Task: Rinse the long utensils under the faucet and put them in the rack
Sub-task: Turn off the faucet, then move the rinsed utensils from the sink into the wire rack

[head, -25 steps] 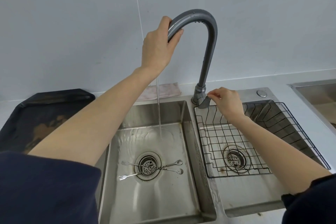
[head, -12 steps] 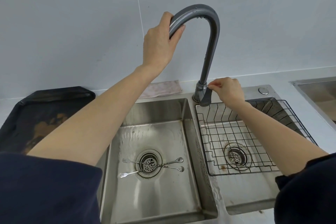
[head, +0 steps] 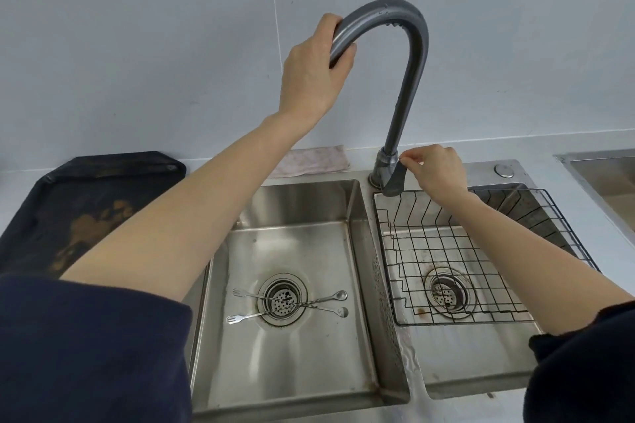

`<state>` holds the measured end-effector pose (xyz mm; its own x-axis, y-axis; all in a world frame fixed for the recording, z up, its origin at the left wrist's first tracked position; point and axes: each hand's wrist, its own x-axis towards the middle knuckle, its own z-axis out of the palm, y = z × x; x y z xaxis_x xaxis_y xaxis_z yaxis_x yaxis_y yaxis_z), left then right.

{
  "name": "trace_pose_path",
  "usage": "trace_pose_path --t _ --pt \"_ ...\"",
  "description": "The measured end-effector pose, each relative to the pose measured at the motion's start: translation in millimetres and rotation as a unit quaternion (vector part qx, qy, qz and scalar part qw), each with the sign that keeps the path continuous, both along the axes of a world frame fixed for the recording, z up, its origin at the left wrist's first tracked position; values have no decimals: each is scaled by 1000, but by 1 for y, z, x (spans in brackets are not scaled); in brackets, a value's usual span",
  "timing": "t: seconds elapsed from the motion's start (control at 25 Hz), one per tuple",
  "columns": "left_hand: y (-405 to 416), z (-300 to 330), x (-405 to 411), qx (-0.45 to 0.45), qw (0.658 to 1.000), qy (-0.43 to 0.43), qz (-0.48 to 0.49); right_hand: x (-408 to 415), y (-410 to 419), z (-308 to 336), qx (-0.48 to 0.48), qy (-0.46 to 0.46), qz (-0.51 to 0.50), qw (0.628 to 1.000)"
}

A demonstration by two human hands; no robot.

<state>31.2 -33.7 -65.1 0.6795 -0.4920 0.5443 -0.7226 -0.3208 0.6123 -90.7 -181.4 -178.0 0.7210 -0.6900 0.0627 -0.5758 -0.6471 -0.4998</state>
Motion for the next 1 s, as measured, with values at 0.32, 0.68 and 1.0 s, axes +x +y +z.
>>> trace_pose_path --t 0.32,0.68,1.0 --pt "42 -19 4 119 976 149 -102 10 50 -18 -129 2 168 977" --pt "91 -124 20 305 914 260 -60 20 103 -101 -32 164 259 951" --pt "125 -246 21 390 835 383 -67 17 126 -165 37 285 284 915"
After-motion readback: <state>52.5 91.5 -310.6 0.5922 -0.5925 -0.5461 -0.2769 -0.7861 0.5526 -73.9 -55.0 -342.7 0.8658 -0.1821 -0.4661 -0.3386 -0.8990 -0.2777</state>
